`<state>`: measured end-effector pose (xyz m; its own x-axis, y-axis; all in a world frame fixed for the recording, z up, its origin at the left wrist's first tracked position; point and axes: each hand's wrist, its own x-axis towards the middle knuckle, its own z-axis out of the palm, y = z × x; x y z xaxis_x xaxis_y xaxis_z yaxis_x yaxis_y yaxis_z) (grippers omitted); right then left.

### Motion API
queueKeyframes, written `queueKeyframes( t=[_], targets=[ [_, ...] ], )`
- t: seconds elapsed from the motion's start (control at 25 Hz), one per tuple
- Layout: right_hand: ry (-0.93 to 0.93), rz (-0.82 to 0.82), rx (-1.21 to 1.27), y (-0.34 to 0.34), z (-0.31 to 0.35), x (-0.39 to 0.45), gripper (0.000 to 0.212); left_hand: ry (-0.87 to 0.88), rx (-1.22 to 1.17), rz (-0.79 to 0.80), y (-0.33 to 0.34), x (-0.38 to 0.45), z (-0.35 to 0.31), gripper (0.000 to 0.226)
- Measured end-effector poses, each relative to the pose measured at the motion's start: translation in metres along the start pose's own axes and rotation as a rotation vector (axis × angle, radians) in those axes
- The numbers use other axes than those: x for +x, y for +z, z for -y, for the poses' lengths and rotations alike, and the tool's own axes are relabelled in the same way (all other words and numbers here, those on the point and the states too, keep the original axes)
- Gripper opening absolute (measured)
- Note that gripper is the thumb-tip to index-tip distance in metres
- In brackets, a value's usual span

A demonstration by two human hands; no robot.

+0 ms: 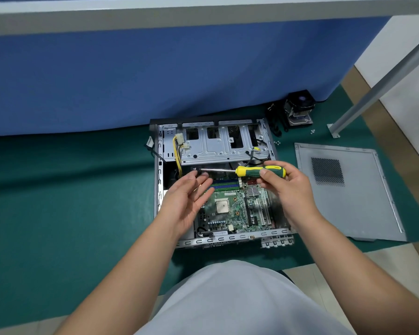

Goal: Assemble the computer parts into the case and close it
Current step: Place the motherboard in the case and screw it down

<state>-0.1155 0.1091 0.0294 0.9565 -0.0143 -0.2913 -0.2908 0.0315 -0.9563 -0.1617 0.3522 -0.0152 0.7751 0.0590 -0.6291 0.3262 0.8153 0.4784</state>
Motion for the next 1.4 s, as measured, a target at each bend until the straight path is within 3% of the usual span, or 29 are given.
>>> queueKeyframes(
  t=[0.16,0.32,0.4,0.6,0.84,1.4],
  targets=[
    [-0.077,-0.014,-0.153,-0.005,0.016,0.010,0.030,0.288,0.484,-0.120,-0.014,0.003,-0.016,0.018],
    [-0.196,0.053,-0.485,0.009,0.022,0.023,0.025,0.808,1.673,-0.127,-0.040,0.015,-0.028,0.027],
    [-0.273,0.114,-0.658,0.023,0.021,0.032,0.027,0.849,1.922,-0.151,-0.049,0.023,-0.023,0.039],
    [-0.396,0.351,-0.975,0.063,0.014,0.052,0.036,0.935,2.020,-0.253,-0.057,0.034,-0.013,0.039],
    [-0.486,0.514,-1.192,0.091,0.002,0.068,0.042,0.934,2.038,-0.288,-0.055,0.035,-0.013,0.036],
    [-0.541,0.603,-1.332,0.110,-0.001,0.080,0.045,0.926,2.044,-0.276,-0.052,0.032,-0.015,0.028]
  ],
)
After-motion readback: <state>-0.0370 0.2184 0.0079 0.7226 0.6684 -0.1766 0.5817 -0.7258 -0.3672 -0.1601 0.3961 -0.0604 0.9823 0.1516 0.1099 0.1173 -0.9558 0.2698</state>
